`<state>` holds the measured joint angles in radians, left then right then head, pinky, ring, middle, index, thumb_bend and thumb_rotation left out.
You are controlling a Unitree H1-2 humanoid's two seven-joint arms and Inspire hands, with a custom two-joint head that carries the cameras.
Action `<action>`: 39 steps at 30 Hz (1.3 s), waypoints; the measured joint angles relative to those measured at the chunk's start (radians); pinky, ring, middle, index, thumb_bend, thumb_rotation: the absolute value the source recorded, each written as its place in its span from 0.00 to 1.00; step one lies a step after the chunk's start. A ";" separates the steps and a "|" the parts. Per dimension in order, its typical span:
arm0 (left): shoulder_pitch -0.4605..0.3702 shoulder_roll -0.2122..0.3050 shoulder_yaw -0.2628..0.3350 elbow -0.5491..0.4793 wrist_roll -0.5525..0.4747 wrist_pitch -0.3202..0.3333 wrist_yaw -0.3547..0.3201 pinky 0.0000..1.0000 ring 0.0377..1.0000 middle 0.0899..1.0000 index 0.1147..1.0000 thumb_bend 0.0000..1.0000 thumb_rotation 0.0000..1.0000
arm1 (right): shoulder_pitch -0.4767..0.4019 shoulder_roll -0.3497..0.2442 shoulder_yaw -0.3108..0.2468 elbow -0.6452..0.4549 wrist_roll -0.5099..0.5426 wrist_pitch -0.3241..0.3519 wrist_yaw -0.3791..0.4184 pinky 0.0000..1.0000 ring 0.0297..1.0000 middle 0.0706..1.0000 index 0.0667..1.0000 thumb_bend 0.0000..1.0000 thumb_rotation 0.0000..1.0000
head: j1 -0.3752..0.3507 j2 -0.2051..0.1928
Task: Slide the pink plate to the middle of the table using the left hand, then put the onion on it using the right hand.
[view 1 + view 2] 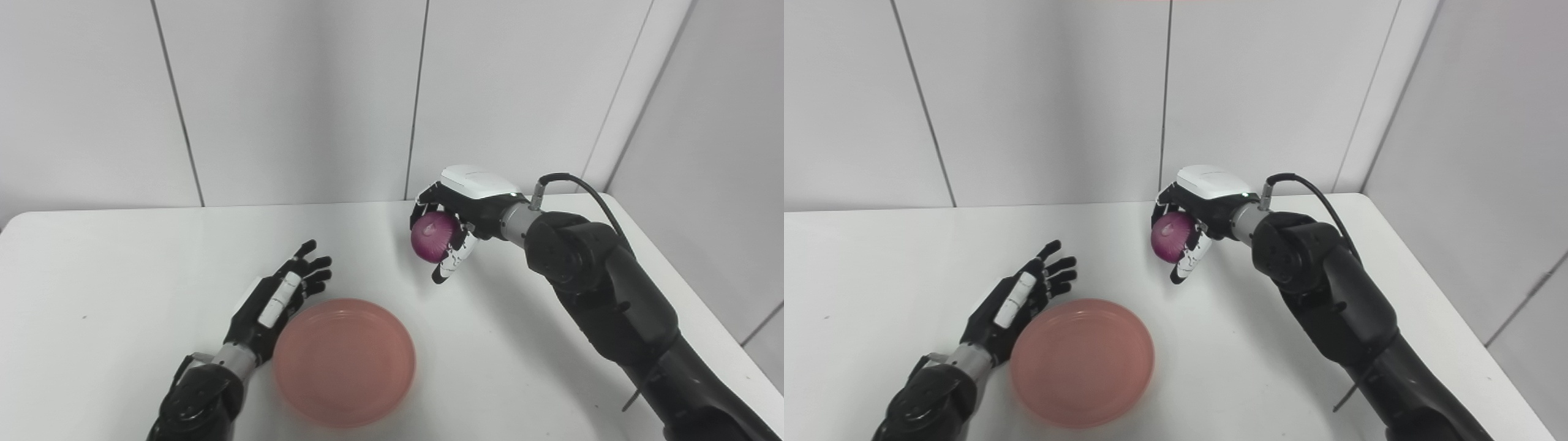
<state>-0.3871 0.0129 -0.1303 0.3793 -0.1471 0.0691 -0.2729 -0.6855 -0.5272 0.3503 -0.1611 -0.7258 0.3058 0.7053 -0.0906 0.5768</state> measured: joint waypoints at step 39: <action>-0.005 -0.100 -0.012 0.025 0.063 -0.025 0.087 0.84 0.82 0.81 0.90 0.97 1.00 | 0.028 0.114 0.133 -0.062 -0.006 -0.041 0.033 0.29 0.35 0.44 0.45 0.53 0.01 | 0.138 0.032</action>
<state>-0.3926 -0.0869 -0.1420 0.4045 -0.0844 0.0439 -0.1860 -0.6578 -0.4129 0.4832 -0.2227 -0.7316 0.2648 0.7388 0.0476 0.6090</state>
